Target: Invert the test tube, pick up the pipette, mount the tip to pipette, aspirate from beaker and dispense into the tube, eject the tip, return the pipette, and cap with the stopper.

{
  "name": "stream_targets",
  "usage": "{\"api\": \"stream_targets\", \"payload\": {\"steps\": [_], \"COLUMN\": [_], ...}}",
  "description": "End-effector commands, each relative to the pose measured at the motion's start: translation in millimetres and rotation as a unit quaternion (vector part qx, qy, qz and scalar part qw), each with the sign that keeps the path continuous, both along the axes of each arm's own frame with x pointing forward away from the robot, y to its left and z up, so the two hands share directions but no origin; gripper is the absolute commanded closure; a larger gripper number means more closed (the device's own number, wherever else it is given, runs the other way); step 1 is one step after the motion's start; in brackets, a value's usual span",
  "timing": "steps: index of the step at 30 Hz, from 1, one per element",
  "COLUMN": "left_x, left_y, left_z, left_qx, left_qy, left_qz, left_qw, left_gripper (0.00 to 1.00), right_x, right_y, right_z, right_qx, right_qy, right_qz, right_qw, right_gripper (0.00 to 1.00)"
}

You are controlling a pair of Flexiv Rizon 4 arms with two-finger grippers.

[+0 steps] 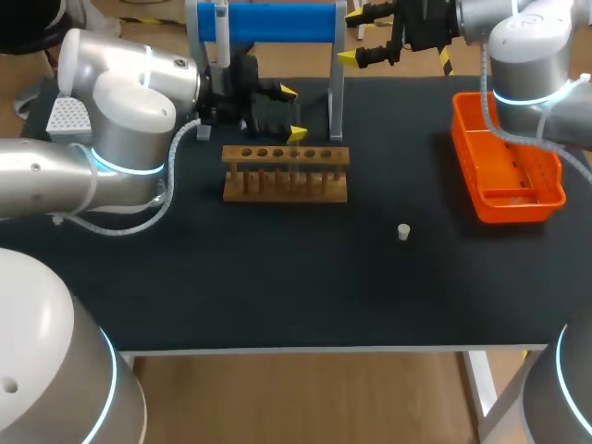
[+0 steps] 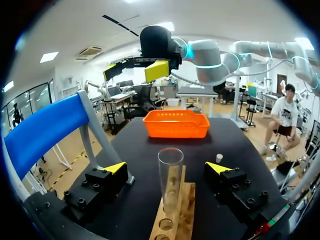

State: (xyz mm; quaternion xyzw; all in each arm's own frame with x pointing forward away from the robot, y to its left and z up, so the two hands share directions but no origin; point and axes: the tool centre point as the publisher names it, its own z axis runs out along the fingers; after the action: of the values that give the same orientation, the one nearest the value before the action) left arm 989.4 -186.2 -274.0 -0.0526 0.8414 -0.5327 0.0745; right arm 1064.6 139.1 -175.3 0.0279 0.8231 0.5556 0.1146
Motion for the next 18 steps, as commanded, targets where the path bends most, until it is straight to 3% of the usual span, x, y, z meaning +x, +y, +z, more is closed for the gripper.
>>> {"api": "stream_targets", "payload": {"steps": [1,18], "left_x": [1.1,3.4], "left_y": [-7,-18], "left_z": [-0.5,-13.5], "left_qx": [0.013,0.046], "left_qy": [0.003,0.015], "left_qz": [0.001,-0.018], "left_qw": [1.0,0.999], "left_gripper": [0.0,0.0], "right_x": [0.4,0.4], "right_y": [-1,-1], "right_z": [1,1], "right_qx": [-0.002,-0.002], "right_qy": [0.001,0.001], "right_qz": [0.001,0.001], "right_qw": [1.0,1.0], "right_gripper": [0.0,0.0]}}
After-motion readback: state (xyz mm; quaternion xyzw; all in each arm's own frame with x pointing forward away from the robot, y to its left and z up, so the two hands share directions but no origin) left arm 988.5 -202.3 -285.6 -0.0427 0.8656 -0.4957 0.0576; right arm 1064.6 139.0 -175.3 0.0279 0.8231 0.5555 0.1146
